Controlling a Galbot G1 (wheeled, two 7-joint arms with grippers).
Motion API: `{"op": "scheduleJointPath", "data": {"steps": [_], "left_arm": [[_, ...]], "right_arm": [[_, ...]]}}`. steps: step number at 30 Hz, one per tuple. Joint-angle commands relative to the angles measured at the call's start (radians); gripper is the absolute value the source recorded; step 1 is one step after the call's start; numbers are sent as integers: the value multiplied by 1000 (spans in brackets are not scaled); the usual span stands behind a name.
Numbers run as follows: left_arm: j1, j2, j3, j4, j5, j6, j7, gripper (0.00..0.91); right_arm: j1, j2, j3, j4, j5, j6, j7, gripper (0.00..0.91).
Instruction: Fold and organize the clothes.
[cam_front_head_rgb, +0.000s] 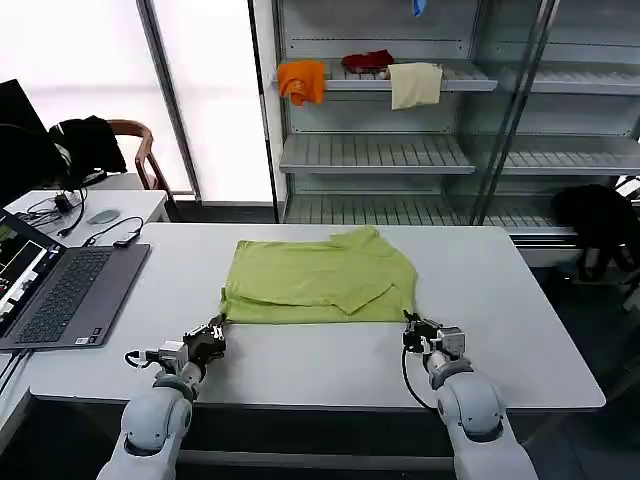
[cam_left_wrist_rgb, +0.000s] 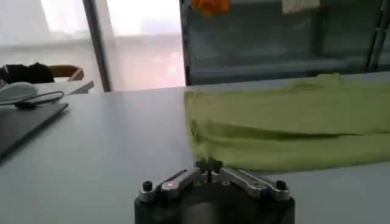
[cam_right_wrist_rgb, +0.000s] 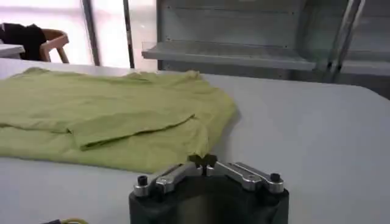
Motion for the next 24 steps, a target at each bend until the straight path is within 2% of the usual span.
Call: {"op": "scheduleJointPath", "data": {"steps": [1, 16, 24], "left_arm": [[21, 1, -5, -28, 1, -2, 12, 0], [425, 61, -210, -349, -107, 12, 25, 0], [496, 53, -244, -395, -104, 20, 22, 0]], "right_arm": [[-22, 1, 5, 31, 11, 0, -3, 0], [-251, -9, -31, 292, 38, -3, 42, 0], [-382, -21, -31, 377, -28, -1, 56, 0]]}}
